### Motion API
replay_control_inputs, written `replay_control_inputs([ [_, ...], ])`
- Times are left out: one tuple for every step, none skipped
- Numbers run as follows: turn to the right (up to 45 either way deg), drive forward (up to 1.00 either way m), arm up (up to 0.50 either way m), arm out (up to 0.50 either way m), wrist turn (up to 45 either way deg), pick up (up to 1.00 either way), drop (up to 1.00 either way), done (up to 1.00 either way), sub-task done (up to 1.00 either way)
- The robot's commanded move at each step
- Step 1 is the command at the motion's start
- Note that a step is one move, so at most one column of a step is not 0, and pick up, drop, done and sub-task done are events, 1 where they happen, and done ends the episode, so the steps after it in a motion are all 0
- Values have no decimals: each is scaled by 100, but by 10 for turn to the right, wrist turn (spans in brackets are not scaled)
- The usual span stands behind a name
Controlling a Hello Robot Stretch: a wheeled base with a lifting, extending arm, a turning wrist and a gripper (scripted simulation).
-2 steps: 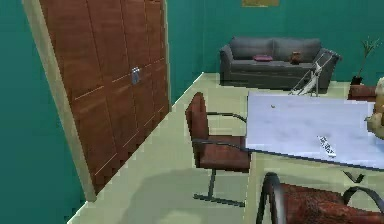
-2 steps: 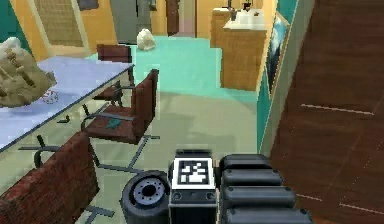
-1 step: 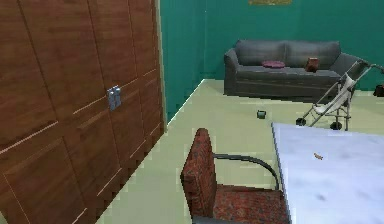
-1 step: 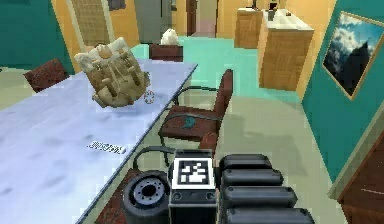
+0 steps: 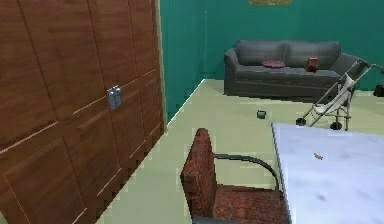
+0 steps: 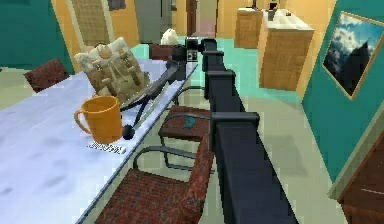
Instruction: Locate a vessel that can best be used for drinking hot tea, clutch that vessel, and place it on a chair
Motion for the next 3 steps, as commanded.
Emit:
replay_control_inputs([
  [0,0,0,0,450,0,0,0,0],
  [0,0,0,0,240,0,0,0,0],
  [0,0,-36,0,0,0,0,0,0],
])
